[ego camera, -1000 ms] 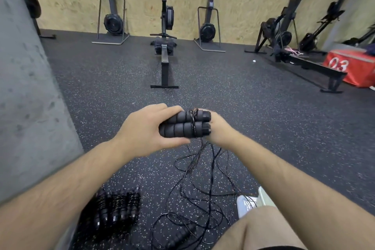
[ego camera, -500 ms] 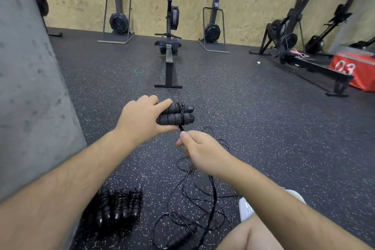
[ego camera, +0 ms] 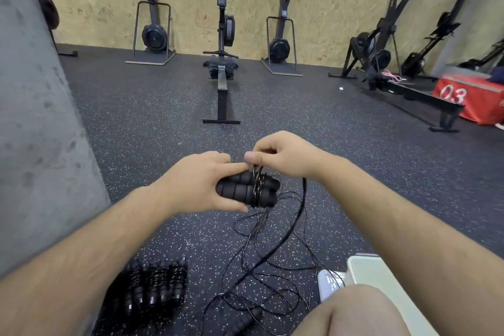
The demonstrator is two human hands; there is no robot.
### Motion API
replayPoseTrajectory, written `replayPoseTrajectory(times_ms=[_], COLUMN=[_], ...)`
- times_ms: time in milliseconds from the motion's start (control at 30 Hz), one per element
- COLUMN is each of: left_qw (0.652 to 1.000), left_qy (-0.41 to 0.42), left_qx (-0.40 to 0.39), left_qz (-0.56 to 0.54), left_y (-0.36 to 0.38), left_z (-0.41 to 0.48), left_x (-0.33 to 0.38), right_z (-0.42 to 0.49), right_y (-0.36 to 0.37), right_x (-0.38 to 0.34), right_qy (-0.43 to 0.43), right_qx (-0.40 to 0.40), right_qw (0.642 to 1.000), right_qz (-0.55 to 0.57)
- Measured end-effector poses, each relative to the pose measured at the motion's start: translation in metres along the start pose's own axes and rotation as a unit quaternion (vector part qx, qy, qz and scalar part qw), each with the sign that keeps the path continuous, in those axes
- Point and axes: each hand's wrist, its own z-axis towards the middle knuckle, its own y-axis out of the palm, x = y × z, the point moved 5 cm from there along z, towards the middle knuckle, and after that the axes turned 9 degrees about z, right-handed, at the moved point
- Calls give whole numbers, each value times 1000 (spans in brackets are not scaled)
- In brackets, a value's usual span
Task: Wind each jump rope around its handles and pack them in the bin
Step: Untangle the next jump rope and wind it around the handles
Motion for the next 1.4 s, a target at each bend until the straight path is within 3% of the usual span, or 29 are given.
replayPoseTrajectory(times_ms=[133, 233, 367, 467, 567, 633, 833, 933, 1033, 1100, 1267, 1367, 1400], left_qw=[995, 982, 948, 964, 977, 979, 974, 976, 988, 997, 995, 975, 973], left_qy=[8, -17, -111, -178, -201, -193, -134, -93, -31, -3, -12, -27, -35], left_qx=[22, 25, 96, 129, 73, 54, 85, 76, 60, 23, 5, 34, 46], left_qz=[-95, -185, -283, -149, -7, 40, 160, 179, 139, 78, -97, -217, -225], left_y=[-17, -24, -33, -31, -16, -5, 5, 10, 11, 10, -18, -39, -43], left_z=[-5, -6, -5, -4, -7, -6, 0, -1, -4, -7, -8, -7, -6], left_x=[15, 19, 9, -17, -40, -46, -47, -47, -36, -24, 4, 21, 24], right_z=[3, 1, -13, -29, -42, -47, -56, -51, -31, -17, 2, -3, -7], right_y=[11, 28, 69, 102, 105, 99, 75, 51, 27, 11, -12, -3, 9], right_x=[12, 18, 35, 33, 7, -9, -52, -61, -54, -41, 8, 22, 26], right_qy=[12, 69, 178, 209, 157, 138, 111, 74, 27, -5, 8, 53, 87], right_qx=[45, 49, 47, 55, 72, 62, -13, -8, 42, 60, 53, 52, 31], right_qw=[974, 930, 901, 890, 924, 959, 990, 996, 975, 970, 998, 975, 968], right_qz=[223, 357, 393, 401, 341, 239, 84, -48, -216, -237, -20, 212, 231])
